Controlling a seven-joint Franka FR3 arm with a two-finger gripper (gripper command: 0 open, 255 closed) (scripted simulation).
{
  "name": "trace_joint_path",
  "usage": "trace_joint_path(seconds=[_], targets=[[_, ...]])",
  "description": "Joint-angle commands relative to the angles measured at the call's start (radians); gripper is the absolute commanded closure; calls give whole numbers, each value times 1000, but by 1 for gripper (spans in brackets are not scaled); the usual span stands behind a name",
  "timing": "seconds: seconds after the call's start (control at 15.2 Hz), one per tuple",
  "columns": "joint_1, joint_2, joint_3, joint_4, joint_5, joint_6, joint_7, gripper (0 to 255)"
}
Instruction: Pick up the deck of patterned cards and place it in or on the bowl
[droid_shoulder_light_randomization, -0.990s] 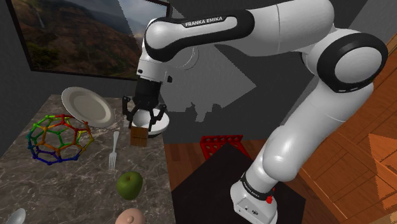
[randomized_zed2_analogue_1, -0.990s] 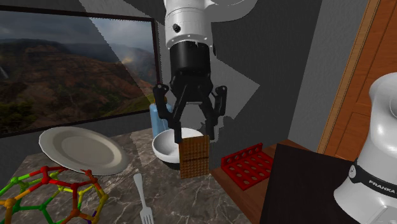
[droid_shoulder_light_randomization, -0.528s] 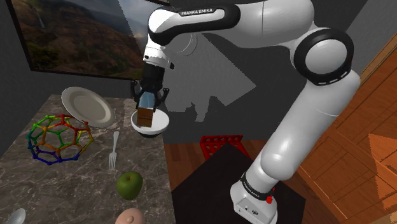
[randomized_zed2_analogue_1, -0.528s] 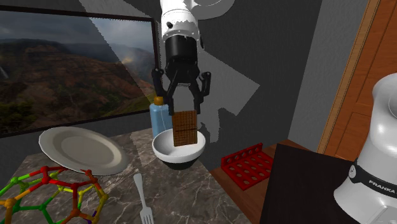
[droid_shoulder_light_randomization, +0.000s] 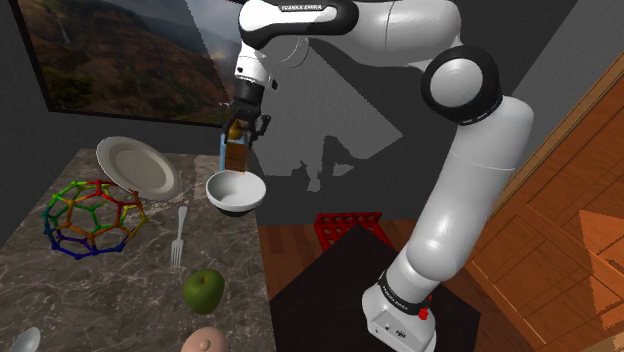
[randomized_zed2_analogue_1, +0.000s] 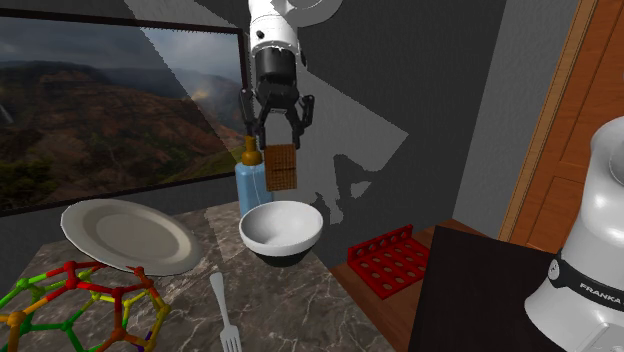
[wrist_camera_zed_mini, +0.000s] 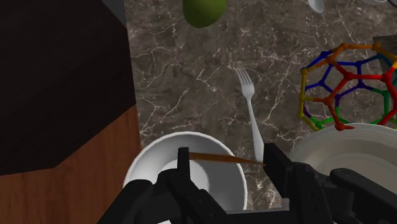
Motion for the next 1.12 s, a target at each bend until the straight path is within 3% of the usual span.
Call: trace_joint_path(seconds=[0.0, 0.13, 1.06], targets=[[-19, 43, -16, 66, -13, -35, -23, 255], [-40, 112, -32, 177, -29, -89, -42, 255], [-34, 146, -32, 41, -28, 74, -93, 255]])
